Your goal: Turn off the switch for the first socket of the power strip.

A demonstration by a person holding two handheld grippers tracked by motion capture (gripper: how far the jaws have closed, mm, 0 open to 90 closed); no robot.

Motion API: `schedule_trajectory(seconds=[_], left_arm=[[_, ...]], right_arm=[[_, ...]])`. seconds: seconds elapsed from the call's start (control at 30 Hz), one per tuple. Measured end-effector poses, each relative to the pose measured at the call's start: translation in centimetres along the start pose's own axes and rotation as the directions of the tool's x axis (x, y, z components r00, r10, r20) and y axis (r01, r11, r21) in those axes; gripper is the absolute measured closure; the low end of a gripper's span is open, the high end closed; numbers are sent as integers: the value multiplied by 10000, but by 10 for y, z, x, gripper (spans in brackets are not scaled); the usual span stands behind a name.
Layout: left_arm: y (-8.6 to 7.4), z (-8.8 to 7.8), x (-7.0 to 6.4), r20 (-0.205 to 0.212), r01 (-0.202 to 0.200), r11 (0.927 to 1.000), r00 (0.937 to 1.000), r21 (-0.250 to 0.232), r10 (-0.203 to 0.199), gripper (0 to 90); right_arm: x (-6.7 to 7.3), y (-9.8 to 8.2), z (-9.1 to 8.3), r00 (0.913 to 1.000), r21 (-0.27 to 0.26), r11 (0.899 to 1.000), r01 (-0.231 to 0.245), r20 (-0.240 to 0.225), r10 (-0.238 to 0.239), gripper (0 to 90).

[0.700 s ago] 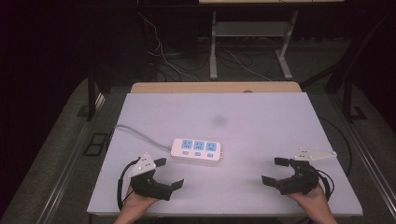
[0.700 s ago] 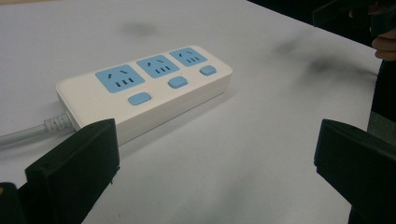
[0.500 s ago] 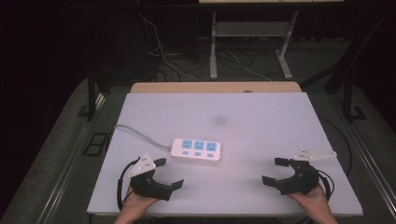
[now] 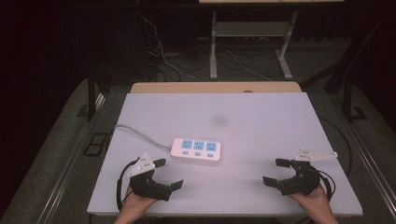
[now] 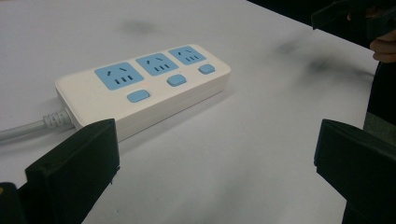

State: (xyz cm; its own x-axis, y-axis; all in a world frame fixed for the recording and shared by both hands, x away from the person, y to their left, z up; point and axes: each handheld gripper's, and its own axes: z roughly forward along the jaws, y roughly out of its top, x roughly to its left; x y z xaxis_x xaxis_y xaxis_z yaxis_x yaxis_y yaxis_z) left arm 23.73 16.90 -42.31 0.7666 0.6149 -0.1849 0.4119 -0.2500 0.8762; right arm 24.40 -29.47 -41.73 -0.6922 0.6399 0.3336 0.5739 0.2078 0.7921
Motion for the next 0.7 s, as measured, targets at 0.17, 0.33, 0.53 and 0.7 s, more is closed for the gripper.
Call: schedule_trajectory(seconds=[0.17, 0.33, 0.53, 0.7], left_arm=[[1, -1, 0, 7, 37, 10000, 10000, 55, -37, 0], [4, -2, -2, -12, 15, 10000, 10000, 60, -15, 0], [9, -2, -4, 97, -73, 9997, 9999, 234, 70, 0], [13, 0, -6, 172, -217, 9988, 9996, 429, 210, 0]], right_arm=[[-1, 0, -1, 10000, 28, 10000, -1, -19, 1, 4], [-1, -1, -1, 10000, 87, 10000, -19, -30, 20, 4], [-2, -1, -3, 10000, 89, 9999, -45, -24, 45, 4], [-2, -2, -4, 9999, 123, 9999, -87, -50, 88, 4]])
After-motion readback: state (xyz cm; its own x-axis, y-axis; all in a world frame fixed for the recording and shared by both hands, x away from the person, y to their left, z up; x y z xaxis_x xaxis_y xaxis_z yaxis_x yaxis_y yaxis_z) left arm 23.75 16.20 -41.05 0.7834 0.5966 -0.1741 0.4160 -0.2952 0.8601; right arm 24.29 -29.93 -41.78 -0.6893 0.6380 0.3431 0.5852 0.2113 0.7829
